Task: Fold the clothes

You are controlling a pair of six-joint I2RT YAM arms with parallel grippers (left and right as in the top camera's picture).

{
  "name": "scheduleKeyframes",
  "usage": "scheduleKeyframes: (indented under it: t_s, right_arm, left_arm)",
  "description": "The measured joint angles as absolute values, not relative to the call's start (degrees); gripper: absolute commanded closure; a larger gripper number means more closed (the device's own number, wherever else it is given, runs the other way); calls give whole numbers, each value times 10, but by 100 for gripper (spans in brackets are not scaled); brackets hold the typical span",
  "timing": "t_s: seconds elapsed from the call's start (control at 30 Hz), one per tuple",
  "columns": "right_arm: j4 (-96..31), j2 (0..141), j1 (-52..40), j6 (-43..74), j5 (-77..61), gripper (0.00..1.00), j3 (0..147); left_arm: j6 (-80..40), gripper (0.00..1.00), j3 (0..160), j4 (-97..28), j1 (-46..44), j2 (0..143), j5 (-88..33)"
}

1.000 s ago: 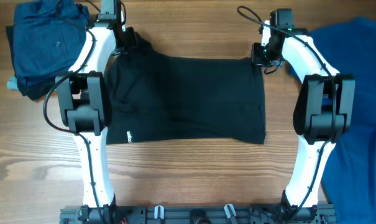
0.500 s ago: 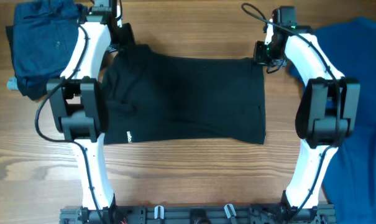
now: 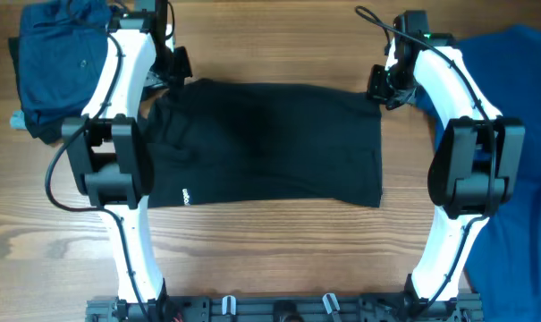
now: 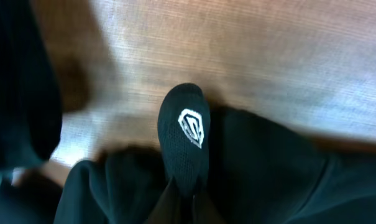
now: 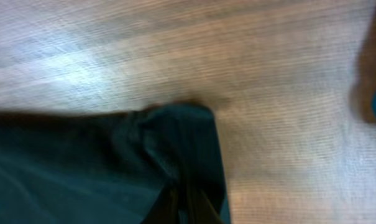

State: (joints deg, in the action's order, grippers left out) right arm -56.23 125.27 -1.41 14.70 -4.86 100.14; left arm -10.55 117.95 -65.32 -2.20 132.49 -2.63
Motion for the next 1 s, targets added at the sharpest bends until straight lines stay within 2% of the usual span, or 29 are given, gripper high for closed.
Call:
scheduleKeyframes:
  t_s: [0.27, 0.47, 1.0]
  right_arm:
    - [-611, 1228, -13, 190, -44, 96, 1001]
    - [-696, 1172, -13, 215, -40, 96, 1002]
    - [-768, 1172, -13, 253, 5, 96, 1002]
  left_arm:
    - [-112, 96, 1180, -748, -22, 1285, -20]
    - [-115, 96, 1180, -822, -22, 1283, -18]
    - [-158, 96, 1180, -961, -22, 1283, 49]
